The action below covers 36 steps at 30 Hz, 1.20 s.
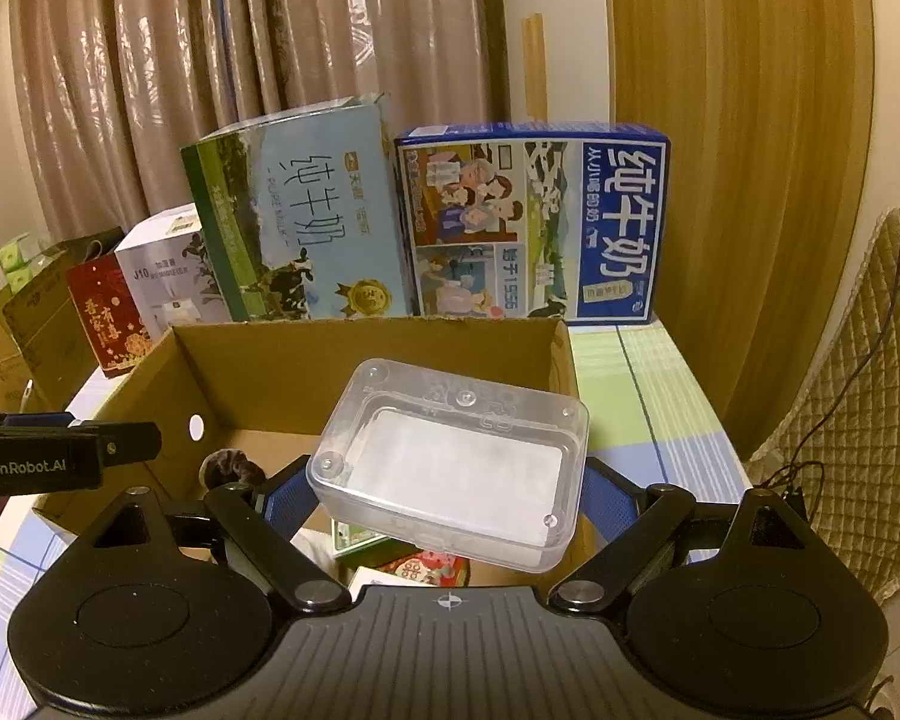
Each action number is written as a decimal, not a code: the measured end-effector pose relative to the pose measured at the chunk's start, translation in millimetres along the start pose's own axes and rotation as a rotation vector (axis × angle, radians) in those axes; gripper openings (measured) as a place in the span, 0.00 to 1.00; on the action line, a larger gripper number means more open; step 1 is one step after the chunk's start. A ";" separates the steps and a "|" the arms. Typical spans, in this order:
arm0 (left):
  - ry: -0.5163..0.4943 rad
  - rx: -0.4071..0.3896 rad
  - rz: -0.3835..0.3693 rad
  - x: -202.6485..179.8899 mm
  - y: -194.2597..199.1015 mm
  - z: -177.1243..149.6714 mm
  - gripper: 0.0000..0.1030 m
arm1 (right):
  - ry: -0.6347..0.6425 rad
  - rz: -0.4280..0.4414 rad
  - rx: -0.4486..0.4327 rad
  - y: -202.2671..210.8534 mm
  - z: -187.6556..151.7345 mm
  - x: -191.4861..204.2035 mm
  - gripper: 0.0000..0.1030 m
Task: Organize objects
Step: 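Open the left tool to drop the lighter while the right tool lowers the container into the box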
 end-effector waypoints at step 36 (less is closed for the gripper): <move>0.056 -0.004 0.010 2.9 -12.4 3.6 0.92 | -0.025 0.007 0.014 -7.9 -3.2 -7.3 0.85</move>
Point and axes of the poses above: each gripper's, at about its wrist camera, not at the fingertips, and y roughly against the way its jaws point, x to its left, z to its top, the point moved 9 cm from there along -y, roughly the way its jaws point, and after that the axes turned 5 degrees about z, right-handed, at the moved point
